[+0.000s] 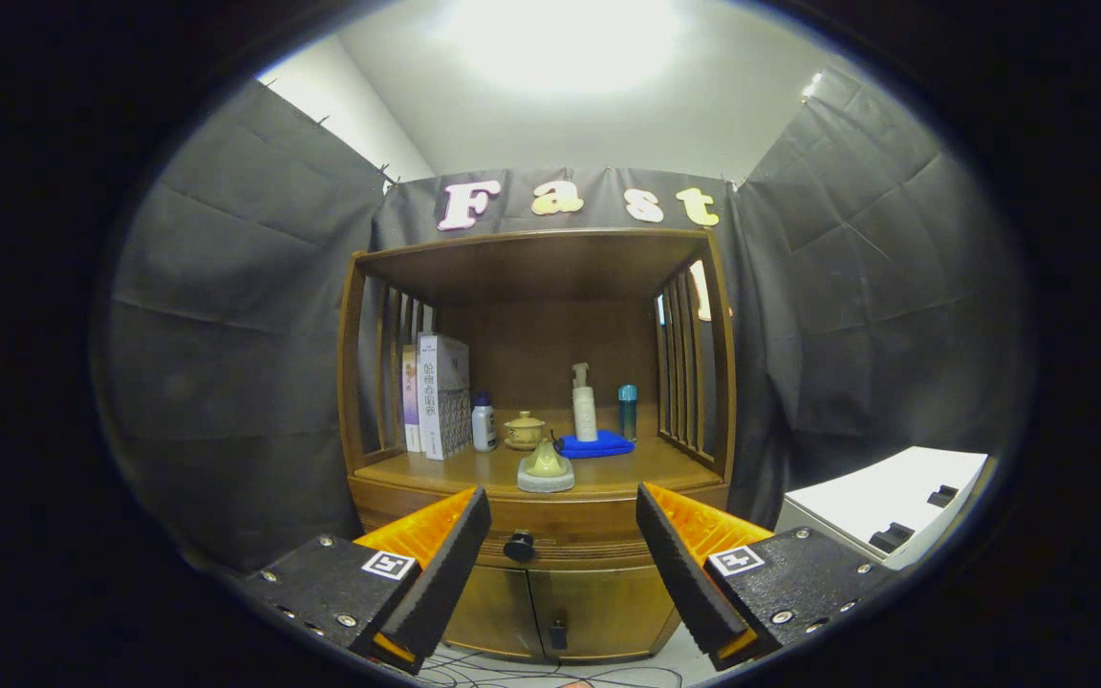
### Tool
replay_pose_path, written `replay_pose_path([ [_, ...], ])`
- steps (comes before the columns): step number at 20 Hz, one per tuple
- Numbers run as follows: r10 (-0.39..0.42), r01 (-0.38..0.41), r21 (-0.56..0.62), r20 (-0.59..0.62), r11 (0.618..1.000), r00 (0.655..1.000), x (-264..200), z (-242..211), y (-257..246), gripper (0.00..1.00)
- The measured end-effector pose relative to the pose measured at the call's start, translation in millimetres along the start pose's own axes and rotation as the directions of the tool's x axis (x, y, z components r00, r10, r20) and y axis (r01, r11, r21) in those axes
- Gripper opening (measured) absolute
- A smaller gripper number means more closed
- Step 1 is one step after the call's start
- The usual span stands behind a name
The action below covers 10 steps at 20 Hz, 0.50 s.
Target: Pull open the drawer, take out the items inside it, and place them on the countertop above the cabinet.
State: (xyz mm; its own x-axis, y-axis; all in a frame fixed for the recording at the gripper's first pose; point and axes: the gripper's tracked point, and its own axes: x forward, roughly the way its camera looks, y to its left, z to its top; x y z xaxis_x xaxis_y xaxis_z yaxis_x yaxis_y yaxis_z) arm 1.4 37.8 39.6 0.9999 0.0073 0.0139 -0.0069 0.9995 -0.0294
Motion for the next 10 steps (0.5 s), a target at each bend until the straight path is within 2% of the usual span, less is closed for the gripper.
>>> replay_pose_path([
  [10,-0.001,0.002,0.009,-0.022,1.000,1.000,-3.5,-6.4,-1.5,0.96],
])
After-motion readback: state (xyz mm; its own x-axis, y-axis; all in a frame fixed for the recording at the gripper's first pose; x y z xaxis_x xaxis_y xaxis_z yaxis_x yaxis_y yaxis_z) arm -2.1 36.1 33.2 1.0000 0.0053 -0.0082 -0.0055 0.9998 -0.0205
